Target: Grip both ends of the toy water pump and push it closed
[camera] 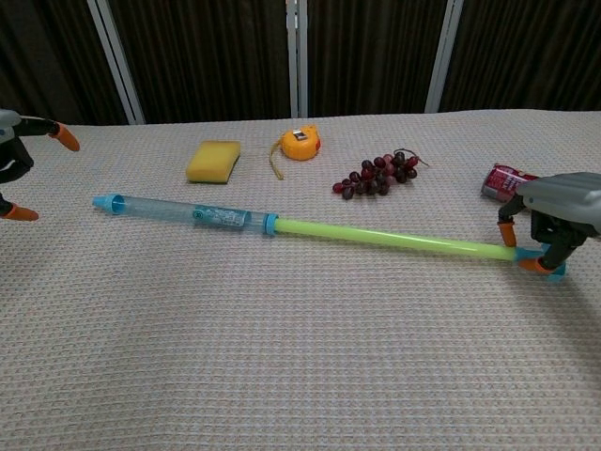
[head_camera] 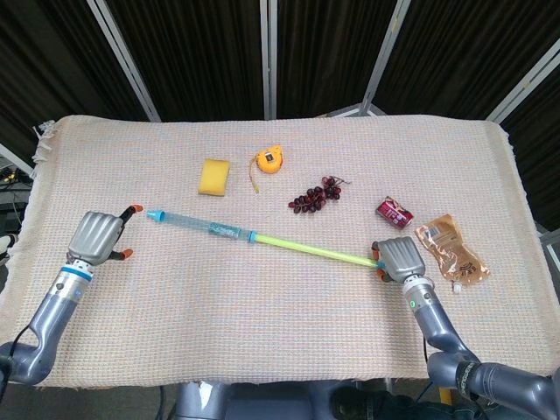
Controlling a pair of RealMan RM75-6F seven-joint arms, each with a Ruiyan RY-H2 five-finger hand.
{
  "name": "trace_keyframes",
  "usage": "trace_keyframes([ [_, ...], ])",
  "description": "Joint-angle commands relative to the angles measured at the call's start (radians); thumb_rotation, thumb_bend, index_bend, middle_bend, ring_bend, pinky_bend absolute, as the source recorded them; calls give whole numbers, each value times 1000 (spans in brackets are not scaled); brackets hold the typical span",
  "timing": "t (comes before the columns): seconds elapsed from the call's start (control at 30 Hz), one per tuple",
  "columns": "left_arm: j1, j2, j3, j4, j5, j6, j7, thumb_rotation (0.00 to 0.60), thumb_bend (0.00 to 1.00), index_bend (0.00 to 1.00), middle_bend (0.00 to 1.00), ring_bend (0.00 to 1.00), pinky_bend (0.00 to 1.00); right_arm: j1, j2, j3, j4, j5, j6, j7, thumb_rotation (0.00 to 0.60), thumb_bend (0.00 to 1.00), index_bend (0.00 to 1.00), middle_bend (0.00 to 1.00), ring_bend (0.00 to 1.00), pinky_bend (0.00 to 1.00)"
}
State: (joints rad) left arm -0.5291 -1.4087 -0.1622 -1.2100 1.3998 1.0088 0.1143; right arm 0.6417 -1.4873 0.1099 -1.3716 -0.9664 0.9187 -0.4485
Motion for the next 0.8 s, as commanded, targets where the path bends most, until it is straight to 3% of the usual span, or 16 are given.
trace_keyframes([
  [0.03,-76,-74,-18,93,-38,-104,-2,600,117,269,857,824,1000,2,1,6,7,10,-7,6,600,392,653,1000,1000,1000],
  [0.3,-171,-207,-39,273,-119,-228,25,600,172,346,880,841,1000,6,12,13,14,26,-18,13,600,393,653,1000,1000,1000],
  [0.8,-280,-313,-75,415,-187,-318,1,600,222,404,887,845,1000,5,15,12,14,32,-16,17,600,397,654,1000,1000,1000],
])
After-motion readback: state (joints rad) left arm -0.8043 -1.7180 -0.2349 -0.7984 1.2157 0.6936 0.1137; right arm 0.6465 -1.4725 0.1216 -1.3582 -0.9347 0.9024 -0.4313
